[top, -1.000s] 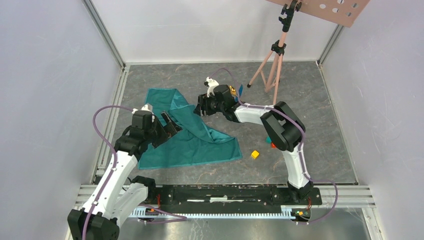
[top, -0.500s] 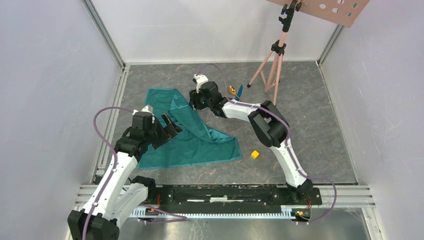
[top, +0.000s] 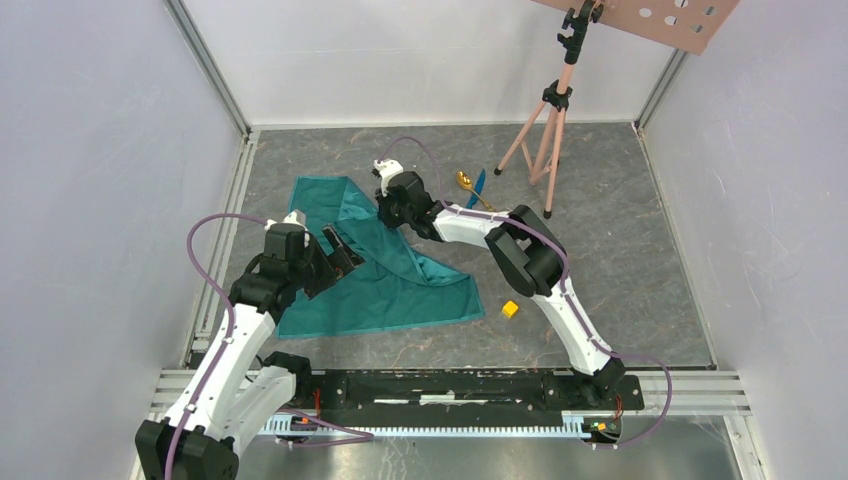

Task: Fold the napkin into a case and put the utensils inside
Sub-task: Smooth out the napkin at the center of the board.

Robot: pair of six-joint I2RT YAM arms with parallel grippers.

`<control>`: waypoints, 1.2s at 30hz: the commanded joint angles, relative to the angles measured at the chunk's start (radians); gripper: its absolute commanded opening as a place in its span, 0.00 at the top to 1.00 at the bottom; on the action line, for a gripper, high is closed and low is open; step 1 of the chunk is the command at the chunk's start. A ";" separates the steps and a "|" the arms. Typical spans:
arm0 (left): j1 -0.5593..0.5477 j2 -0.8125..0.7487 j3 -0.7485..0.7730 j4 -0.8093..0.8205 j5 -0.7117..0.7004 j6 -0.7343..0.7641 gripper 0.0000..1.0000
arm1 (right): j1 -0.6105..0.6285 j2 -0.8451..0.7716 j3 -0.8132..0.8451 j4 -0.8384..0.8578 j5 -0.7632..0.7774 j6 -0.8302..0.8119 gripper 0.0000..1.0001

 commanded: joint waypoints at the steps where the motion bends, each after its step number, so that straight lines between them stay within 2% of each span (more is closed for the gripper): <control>1: 0.005 0.008 -0.006 0.031 0.008 -0.017 0.00 | -0.003 -0.044 0.058 -0.011 0.051 -0.042 0.89; 3: 0.005 0.012 -0.007 0.036 0.007 -0.018 0.00 | -0.004 -0.069 0.068 -0.020 0.068 -0.059 0.95; 7: 0.005 0.027 -0.009 0.043 0.001 -0.015 0.00 | -0.011 -0.133 0.063 -0.042 0.110 -0.093 0.95; 10: 0.005 0.046 -0.008 0.049 -0.009 -0.014 0.00 | -0.025 -0.187 0.021 -0.031 0.132 -0.106 0.92; 13: 0.005 0.065 -0.002 0.054 -0.016 -0.014 0.00 | -0.043 -0.229 -0.015 -0.034 0.174 -0.111 0.84; 21: 0.005 0.133 -0.038 0.116 -0.030 -0.062 0.00 | -0.109 -0.225 -0.041 -0.002 0.134 -0.092 0.83; 23: 0.004 0.165 -0.042 0.134 -0.029 -0.074 0.00 | -0.121 -0.217 -0.041 -0.002 0.134 -0.092 0.86; 25: 0.005 0.203 -0.042 0.133 -0.051 -0.093 0.00 | -0.135 -0.211 -0.040 0.001 0.172 -0.102 0.98; 26: 0.004 0.219 -0.040 0.124 -0.065 -0.101 0.00 | -0.144 -0.208 -0.038 0.003 0.192 -0.112 1.00; 29: 0.005 0.255 -0.052 0.094 -0.092 -0.137 0.00 | -0.175 -0.187 -0.014 0.003 0.265 -0.142 1.00; 33: 0.005 0.218 -0.113 0.072 -0.126 -0.202 0.00 | -0.213 -0.128 0.034 0.051 0.336 -0.181 0.90; 35: 0.005 0.176 -0.125 0.058 -0.107 -0.195 0.00 | -0.223 -0.071 0.099 0.056 0.334 -0.203 0.81; 36: 0.004 0.156 -0.123 0.054 -0.094 -0.183 0.00 | -0.226 -0.046 0.141 0.038 0.319 -0.221 0.72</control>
